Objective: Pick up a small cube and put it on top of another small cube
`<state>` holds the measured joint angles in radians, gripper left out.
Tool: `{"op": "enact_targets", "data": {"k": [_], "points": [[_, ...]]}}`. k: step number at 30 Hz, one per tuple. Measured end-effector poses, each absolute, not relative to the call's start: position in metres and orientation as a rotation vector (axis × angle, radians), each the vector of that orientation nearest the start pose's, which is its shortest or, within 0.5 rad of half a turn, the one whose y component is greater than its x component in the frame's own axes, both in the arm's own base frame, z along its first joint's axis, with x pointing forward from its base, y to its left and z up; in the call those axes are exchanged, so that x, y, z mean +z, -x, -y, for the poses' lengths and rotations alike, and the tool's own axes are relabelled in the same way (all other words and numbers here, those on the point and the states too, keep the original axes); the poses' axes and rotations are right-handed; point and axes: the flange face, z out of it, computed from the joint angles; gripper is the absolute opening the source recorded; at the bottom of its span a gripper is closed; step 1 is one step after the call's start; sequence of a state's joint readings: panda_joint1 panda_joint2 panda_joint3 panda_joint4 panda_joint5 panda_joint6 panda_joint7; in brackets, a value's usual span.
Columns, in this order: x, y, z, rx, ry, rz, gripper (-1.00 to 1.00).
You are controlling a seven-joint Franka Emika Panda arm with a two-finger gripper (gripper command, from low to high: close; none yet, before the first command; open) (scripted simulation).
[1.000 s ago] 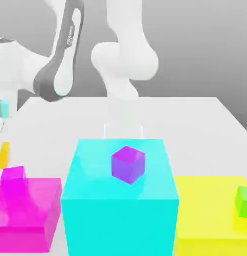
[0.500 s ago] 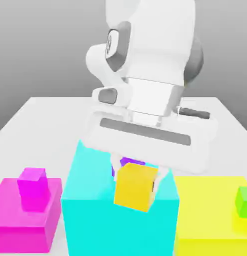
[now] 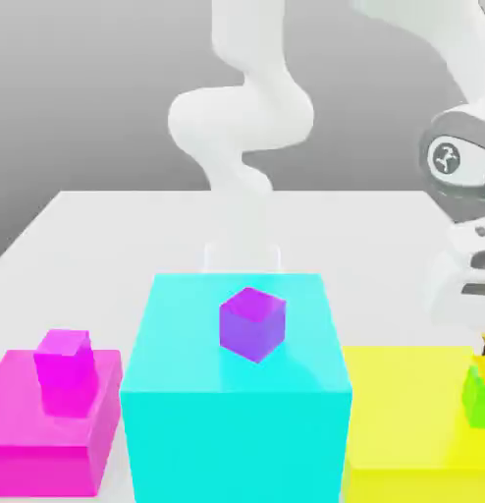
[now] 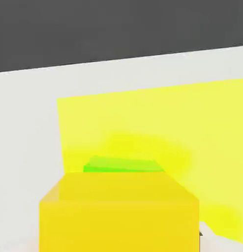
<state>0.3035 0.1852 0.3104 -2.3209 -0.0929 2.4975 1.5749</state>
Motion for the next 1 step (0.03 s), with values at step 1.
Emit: {"op": "enact_targets", "data": {"k": [1], "points": [[0.2652,-0.4251,-0.3018,-0.001,2.833,-1.354,1.0]]}}
